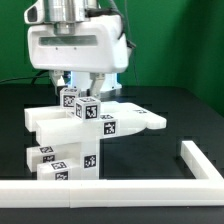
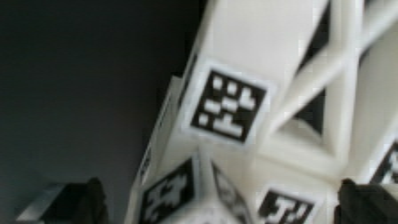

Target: Assemble chair

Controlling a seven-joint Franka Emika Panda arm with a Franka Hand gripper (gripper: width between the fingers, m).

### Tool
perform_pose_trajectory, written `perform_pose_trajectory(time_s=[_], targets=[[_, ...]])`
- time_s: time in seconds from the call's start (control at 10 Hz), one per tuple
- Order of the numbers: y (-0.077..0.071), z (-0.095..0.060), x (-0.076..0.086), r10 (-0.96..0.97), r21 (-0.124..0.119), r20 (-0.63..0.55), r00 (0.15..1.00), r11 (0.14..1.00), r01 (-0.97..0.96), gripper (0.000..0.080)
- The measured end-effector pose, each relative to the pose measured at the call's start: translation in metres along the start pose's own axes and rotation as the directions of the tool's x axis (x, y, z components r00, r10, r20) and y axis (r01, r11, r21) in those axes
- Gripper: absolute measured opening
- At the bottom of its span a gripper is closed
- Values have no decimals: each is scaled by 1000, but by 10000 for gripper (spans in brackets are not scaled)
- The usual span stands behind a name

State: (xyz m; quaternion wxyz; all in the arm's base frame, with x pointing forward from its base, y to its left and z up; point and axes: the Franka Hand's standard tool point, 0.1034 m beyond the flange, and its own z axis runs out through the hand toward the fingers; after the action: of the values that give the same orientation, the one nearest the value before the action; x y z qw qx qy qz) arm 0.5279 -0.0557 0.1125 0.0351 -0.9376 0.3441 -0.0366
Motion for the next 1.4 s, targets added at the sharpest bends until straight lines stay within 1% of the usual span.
perform_pose_trajectory(time_s=[0.1, 0.2, 0.3, 0.4, 0.5, 0.6, 0.7, 0.8, 1.0, 1.1, 1.2, 1.3, 1.4], targets=[[1, 0, 1, -61, -2, 0, 998, 998, 61, 649], [3, -1, 4, -194, -6, 1, 981, 981, 194, 649], [8, -4, 15, -336, -9, 2, 942, 942, 336, 649], [9, -5, 19, -366, -9, -5, 931, 931, 366, 649], [8, -4, 16, -367, -9, -1, 930, 930, 367, 538], [9, -4, 16, -330, -9, -1, 944, 944, 330, 403], [9, -4, 16, -320, -9, -1, 948, 947, 320, 403], [9, -4, 16, -240, -8, -2, 971, 971, 240, 284], [9, -4, 16, -89, -8, -4, 996, 996, 89, 284], [8, -3, 17, 25, -10, -6, 1000, 1000, -25, 284], [5, -3, 18, 172, -18, -14, 985, 985, -173, 284], [3, -3, 17, 299, -17, -17, 954, 954, -299, 284], [1, -3, 17, 433, -7, -19, 901, 901, -433, 284]])
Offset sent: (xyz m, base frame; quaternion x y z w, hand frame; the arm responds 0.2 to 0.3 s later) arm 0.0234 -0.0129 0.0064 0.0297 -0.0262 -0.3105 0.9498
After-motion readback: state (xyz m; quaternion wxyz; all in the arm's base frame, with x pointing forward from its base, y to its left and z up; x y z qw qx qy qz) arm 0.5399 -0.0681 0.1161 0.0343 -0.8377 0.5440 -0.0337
